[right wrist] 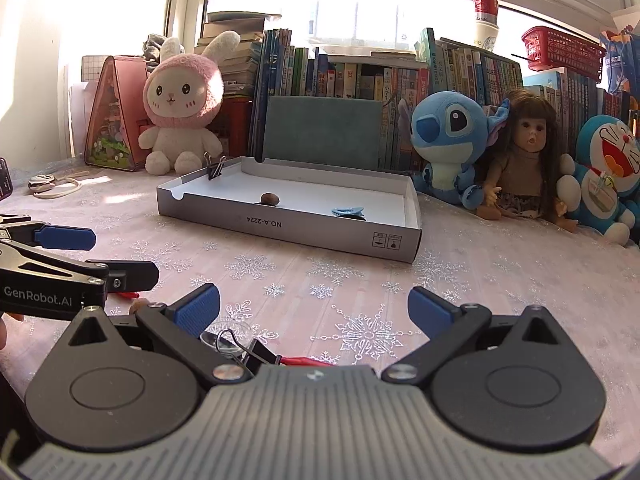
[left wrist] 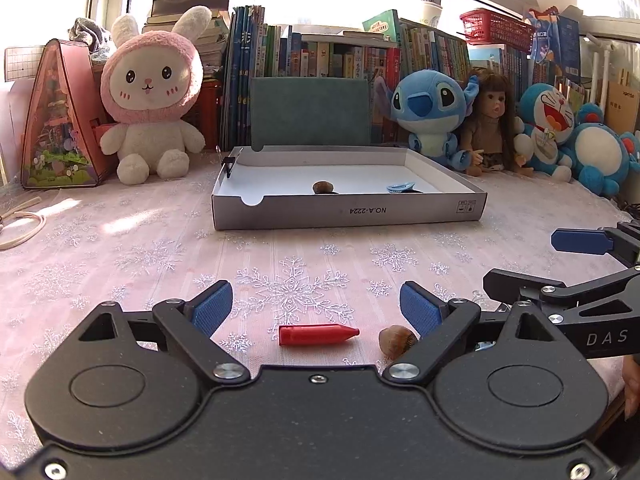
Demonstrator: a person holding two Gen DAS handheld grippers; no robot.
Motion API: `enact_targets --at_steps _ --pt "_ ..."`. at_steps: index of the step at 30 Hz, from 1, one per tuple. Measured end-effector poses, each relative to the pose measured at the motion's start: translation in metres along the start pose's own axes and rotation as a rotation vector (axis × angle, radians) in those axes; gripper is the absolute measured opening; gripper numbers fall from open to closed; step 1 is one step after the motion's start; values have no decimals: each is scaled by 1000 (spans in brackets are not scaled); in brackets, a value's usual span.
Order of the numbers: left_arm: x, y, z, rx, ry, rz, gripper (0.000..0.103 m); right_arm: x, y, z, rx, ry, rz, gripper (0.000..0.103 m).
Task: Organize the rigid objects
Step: 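Move both tools back from the tray toward the remaining objects, then lower the left tool over the red crayon while the right tool approaches the black binder clip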
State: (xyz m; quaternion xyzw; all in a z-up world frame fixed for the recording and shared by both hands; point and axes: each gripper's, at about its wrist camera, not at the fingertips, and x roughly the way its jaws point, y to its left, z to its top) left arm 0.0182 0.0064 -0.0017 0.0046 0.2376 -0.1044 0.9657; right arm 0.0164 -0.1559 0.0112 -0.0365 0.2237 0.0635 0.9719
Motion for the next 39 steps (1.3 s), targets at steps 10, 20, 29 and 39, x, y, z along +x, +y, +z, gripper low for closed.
enact_targets --at_steps 10,20,29,39 --pt "-5 1 -9 19 -9 28 90 -1 -1 -10 42 14 -2 103" --pt "-9 7 -10 6 -19 63 90 -1 1 -12 35 18 -10 103" --pt "-9 13 -15 -23 12 76 84 -7 0 -13 50 -9 -84 103" --pt "-8 9 -17 -27 17 59 70 -20 -16 -16 120 -39 -169 102"
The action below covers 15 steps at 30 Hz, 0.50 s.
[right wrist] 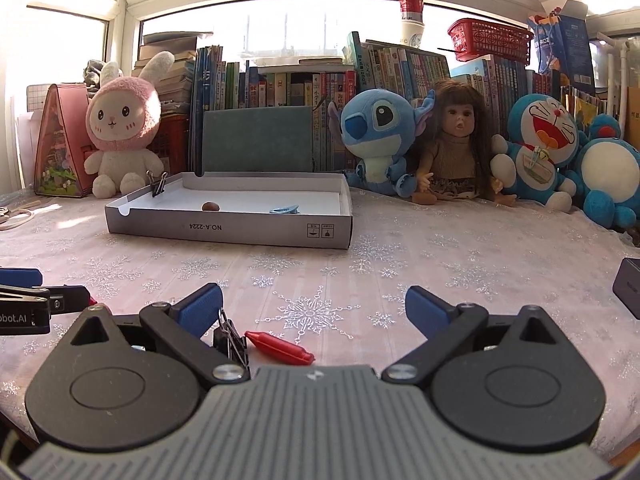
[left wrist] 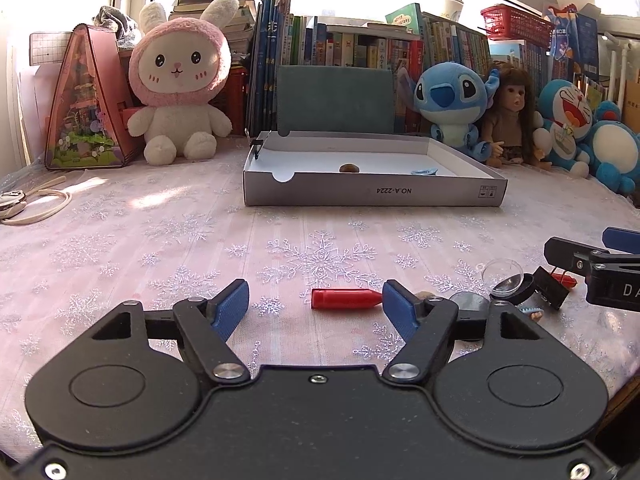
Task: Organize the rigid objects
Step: 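Lower the left tool over the red crayon while the right tool approaches the black binder clip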
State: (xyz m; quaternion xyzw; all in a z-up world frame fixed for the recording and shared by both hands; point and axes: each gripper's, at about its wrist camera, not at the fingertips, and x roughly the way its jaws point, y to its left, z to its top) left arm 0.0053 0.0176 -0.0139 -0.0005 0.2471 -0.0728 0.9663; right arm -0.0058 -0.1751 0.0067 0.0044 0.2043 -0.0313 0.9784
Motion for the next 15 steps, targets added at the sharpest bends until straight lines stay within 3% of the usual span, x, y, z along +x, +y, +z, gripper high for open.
enact_targets --at_steps 15 --pt "7 -9 0 9 11 -14 59 -10 -27 -9 32 37 -91 101"
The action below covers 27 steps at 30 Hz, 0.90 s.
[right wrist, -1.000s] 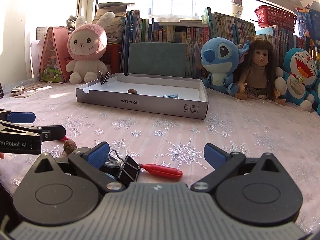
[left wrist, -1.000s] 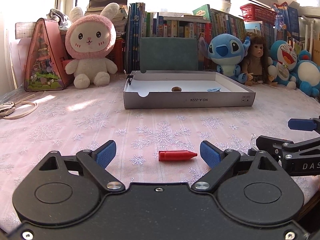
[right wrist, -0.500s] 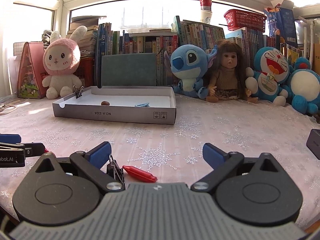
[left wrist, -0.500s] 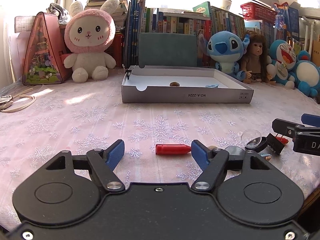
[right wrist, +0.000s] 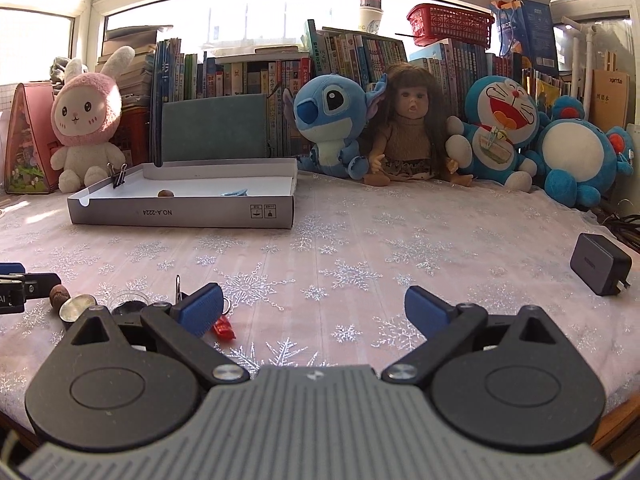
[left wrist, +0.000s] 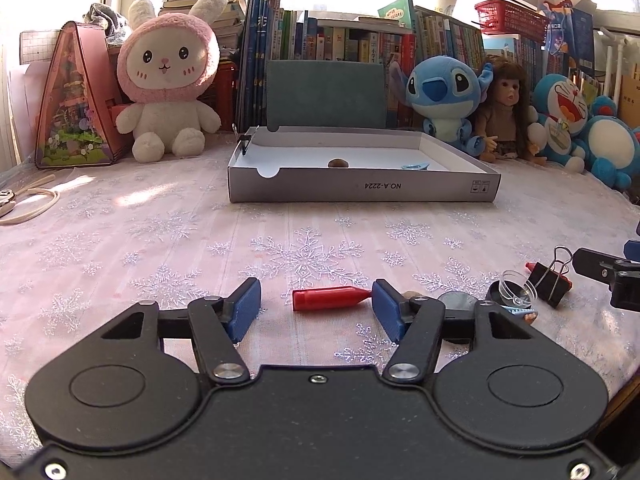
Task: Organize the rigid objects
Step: 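Lower the left tool over the red crayon while the right tool approaches the black binder clip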
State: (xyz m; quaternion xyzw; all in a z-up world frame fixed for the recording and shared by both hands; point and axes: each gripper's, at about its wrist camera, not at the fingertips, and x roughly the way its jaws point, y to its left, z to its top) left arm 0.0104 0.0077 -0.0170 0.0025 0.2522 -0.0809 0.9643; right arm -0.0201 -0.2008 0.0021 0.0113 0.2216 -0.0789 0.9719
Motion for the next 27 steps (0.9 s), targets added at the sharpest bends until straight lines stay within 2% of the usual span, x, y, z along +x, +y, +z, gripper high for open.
enact_targets --at_steps 6,9,12,14,20,27 --pt "-1 -1 0 -1 0 0 54 -11 -4 0 23 -51 -2 97" --pt "0 1 1 -3 2 5 47 -18 2 1 -18 -59 63 86" --pt "-1 1 1 -5 0 8 42 -23 17 -2 -85 -37 155 70" --pt "-1 0 0 -1 -1 8 40 -26 29 -5 -136 -28 191 54" --pt "-3 -1 -1 6 -1 6 39 -22 48 -10 -201 8 253 35" --pt "-4 2 -2 6 2 11 39 -1 48 -9 -187 50 237 31"
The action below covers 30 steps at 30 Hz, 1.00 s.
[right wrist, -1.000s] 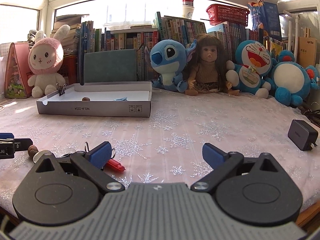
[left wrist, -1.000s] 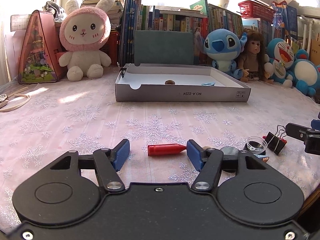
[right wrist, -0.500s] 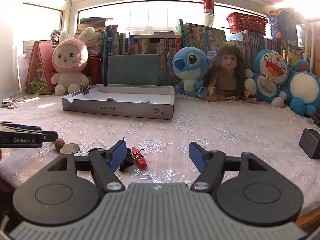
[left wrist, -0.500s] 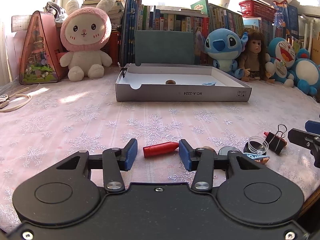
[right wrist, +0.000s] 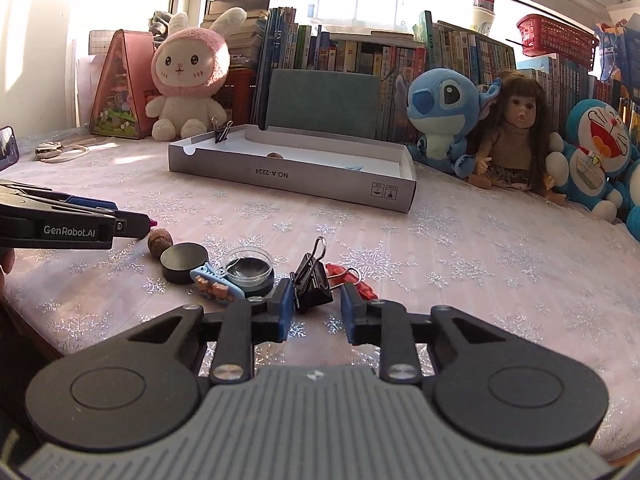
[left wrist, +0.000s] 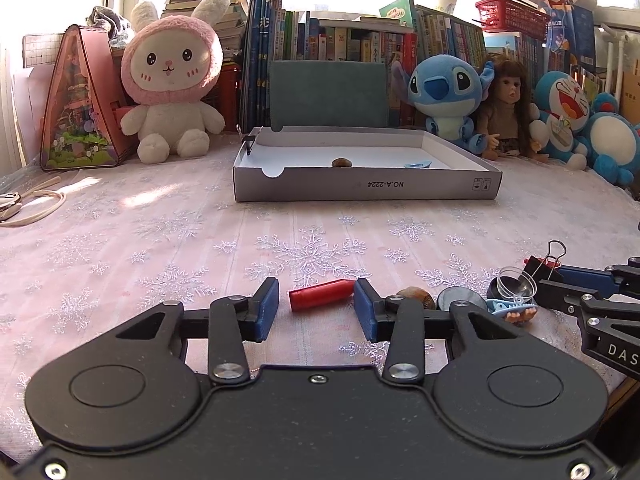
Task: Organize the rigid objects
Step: 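Lower the left tool over the red crayon while the right tool approaches the black binder clip, then close the left tool on the red crayon while the right tool grasps the black binder clip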
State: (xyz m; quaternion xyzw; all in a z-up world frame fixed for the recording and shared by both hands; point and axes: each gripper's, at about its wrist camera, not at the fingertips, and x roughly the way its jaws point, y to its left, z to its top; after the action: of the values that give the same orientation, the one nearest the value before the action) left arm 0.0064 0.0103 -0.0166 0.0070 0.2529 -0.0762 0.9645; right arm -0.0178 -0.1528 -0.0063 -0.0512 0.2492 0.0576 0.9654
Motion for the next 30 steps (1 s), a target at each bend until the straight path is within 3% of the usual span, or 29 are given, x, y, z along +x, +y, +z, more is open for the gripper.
enact_targets --at_steps 13,19,23,27,30 --pt "2 -3 -1 11 -8 9 41 21 6 9 -20 -9 25 39" --pt "3 -4 -1 13 -8 9 44 28 8 15 -21 0 14 59" --pt "3 -4 -1 8 -7 7 44 25 8 16 -6 11 0 62" --pt "4 -2 -1 8 -7 8 44 18 0 16 40 34 21 62" --pt "4 -1 -1 4 -8 9 44 15 -11 19 107 72 82 46"
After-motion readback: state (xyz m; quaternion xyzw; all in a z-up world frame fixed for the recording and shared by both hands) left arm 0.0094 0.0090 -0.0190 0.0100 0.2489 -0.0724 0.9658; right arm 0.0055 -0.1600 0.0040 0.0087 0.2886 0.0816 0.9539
